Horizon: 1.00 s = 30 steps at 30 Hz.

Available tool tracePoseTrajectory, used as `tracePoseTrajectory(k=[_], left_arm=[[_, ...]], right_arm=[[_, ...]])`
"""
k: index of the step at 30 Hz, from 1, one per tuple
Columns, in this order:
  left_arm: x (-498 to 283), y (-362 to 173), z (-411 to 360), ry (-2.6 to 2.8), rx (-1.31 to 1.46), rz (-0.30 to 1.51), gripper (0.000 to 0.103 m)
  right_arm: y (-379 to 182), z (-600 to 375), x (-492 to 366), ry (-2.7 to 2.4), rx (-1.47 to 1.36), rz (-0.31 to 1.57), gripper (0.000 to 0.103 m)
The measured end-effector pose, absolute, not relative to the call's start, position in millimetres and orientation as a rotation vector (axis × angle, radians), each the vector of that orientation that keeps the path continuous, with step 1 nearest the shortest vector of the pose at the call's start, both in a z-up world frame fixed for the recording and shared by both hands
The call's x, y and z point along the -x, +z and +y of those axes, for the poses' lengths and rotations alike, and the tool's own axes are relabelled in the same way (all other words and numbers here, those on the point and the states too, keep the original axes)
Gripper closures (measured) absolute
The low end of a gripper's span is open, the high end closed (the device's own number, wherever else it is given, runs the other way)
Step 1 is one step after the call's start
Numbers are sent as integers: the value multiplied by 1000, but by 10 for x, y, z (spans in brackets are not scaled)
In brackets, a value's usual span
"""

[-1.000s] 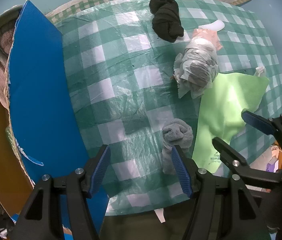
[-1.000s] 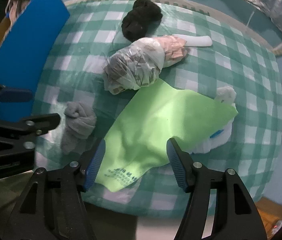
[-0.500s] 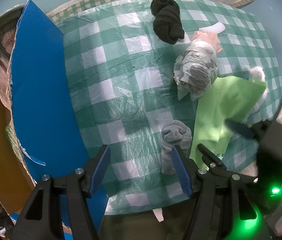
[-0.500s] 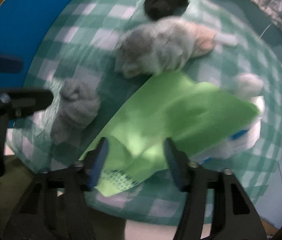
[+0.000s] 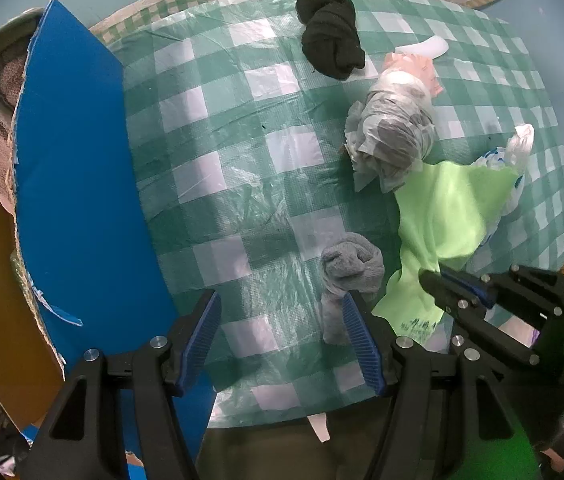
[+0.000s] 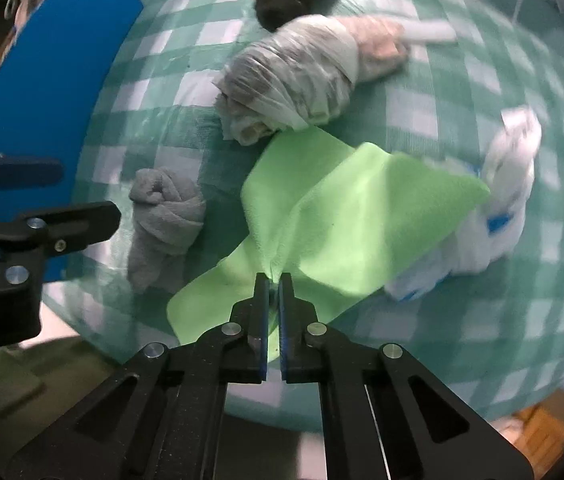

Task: Organize soft objects

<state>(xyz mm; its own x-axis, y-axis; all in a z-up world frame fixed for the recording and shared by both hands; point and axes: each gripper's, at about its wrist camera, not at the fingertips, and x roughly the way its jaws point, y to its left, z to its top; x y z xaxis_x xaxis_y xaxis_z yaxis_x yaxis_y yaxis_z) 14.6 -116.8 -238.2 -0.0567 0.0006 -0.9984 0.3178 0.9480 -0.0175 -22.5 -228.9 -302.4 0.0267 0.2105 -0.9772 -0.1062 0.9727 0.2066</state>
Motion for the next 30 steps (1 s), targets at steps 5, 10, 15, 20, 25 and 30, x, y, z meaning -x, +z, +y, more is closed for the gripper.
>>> tracePoseTrajectory(k=[5, 10, 15, 20, 25, 30], left_arm=[[-119, -2415, -1164, -263, -247, 1612, 38], [-79, -2481, -1199, -274, -244, 1619, 37], [-86, -2522, -1287, -291, -230, 1620, 28], [-119, -2650, -1395, -289, -246, 1644, 25], [-171, -2777, -1518, -307, -265, 1658, 21], [-191, -2868, -1631, -298, -292, 1665, 23]], right_arm=[[-2952, -2417, 307, 242, -134, 1504, 100], [-2758, -2536, 306, 231, -155, 1465, 100], [-2560, -2634, 357, 218, -177, 1438, 100], [-2355, -2554, 476, 208, -183, 1422, 100], [-2302, -2610, 480, 200, -182, 1411, 100], [-2216, -2680, 490, 204, -184, 1399, 100]])
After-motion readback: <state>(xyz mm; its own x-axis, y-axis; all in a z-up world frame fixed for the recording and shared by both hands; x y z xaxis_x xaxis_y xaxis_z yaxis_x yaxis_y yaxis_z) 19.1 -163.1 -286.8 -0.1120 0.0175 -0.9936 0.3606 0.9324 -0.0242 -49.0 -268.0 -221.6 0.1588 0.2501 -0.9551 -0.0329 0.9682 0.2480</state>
